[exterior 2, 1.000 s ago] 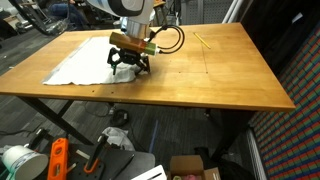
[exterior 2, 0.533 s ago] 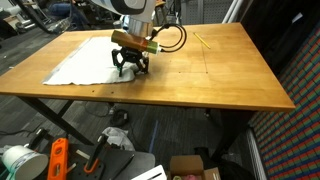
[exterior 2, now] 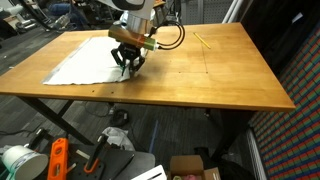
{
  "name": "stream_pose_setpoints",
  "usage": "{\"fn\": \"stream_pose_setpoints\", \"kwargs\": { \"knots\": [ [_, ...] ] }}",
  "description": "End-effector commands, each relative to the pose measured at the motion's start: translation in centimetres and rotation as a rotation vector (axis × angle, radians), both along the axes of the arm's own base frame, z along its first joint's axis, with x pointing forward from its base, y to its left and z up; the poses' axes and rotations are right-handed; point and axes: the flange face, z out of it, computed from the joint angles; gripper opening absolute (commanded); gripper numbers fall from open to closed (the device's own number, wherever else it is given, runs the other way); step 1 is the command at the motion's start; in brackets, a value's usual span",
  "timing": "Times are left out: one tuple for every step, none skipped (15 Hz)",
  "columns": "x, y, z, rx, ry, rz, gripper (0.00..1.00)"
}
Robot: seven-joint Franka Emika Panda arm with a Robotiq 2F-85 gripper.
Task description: Fold the cloth in half
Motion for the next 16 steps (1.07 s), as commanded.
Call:
{"fn": "stream_pose_setpoints", "kwargs": {
  "knots": [
    [0.3, 1.4, 0.6, -0.066, -0.023, -0.087, 0.05],
    [0.4, 2.1, 0.9, -0.095, -0.034, -0.105, 0.05],
    [0.5, 2.7, 1.2, -0.119, -0.044, -0.121, 0.05],
    [0.6, 3.5, 1.5, -0.15, -0.058, -0.133, 0.05],
    [0.7, 4.5, 1.9, -0.185, -0.076, -0.141, 0.05],
    [0.9, 5.3, 2.3, -0.22, -0.092, -0.147, 0.05],
    [0.9, 6.2, 2.6, -0.25, -0.104, -0.155, 0.05],
    [1.0, 7.0, 2.9, -0.286, -0.115, -0.158, 0.05],
    [1.1, 7.8, 3.2, -0.318, -0.127, -0.168, 0.05],
    [1.1, 8.5, 3.6, -0.346, -0.133, -0.189, 0.05],
    [1.2, 9.3, 4.0, -0.374, -0.144, -0.22, 0.05],
    [1.3, 10.0, 4.6, -0.402, -0.139, -0.231, 0.05],
    [1.3, 10.6, 5.3, -0.425, -0.133, -0.237, 0.05],
    [1.2, 11.2, 6.0, -0.439, -0.132, -0.242, 0.05],
    [1.1, 11.8, 7.0, -0.447, -0.133, -0.242, 0.04],
    [0.9, 12.4, 7.9, -0.447, -0.137, -0.237, 0.04]
  ]
}}
